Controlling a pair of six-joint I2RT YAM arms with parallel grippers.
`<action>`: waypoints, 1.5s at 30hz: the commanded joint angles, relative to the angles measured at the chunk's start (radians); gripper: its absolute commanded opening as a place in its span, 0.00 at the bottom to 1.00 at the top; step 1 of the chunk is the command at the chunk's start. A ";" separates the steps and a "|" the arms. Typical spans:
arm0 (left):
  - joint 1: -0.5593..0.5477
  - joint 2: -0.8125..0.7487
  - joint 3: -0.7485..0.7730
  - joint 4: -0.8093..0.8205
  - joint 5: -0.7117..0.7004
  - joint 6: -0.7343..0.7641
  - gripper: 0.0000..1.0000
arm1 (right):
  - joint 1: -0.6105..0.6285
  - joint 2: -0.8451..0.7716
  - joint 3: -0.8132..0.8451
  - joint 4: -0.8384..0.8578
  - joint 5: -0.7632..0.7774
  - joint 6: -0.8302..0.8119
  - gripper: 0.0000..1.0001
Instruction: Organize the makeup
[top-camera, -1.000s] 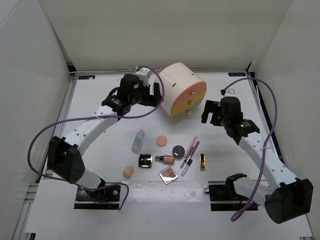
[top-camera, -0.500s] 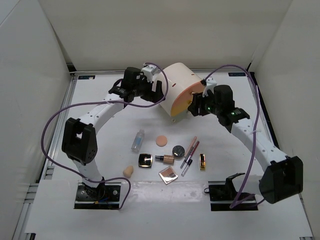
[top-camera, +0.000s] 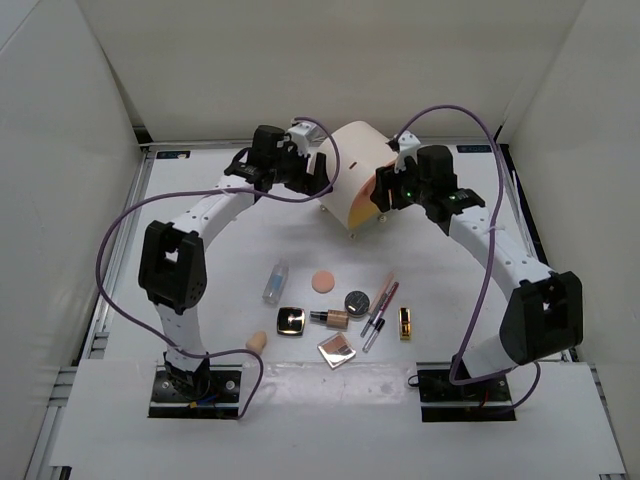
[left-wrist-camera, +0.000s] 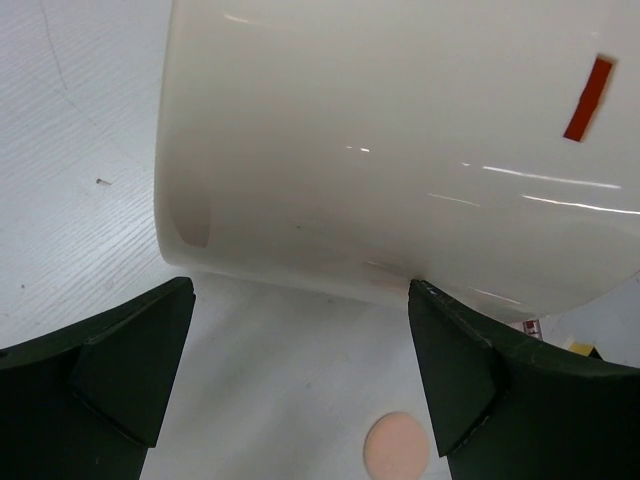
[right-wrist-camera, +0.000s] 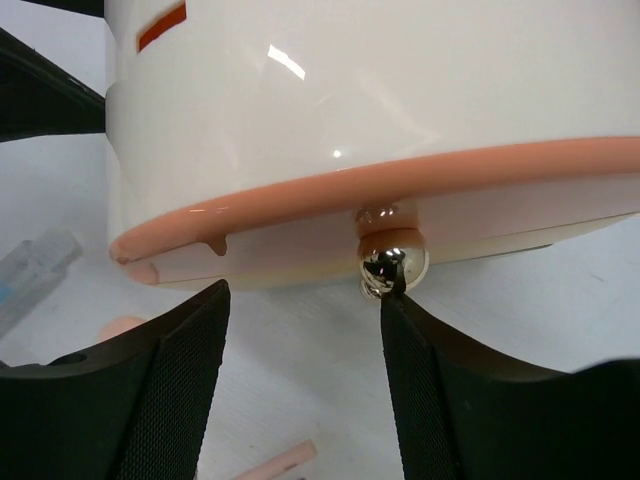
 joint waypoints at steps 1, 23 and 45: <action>0.009 0.021 0.069 -0.012 0.007 0.004 0.98 | -0.024 0.009 0.085 -0.011 0.005 -0.056 0.66; 0.010 0.138 0.212 -0.042 -0.025 -0.011 0.98 | -0.132 0.199 0.314 -0.176 -0.241 -0.245 0.56; 0.012 0.150 0.257 -0.073 -0.063 -0.019 0.98 | -0.141 -0.150 -0.076 -0.213 -0.111 -0.128 0.21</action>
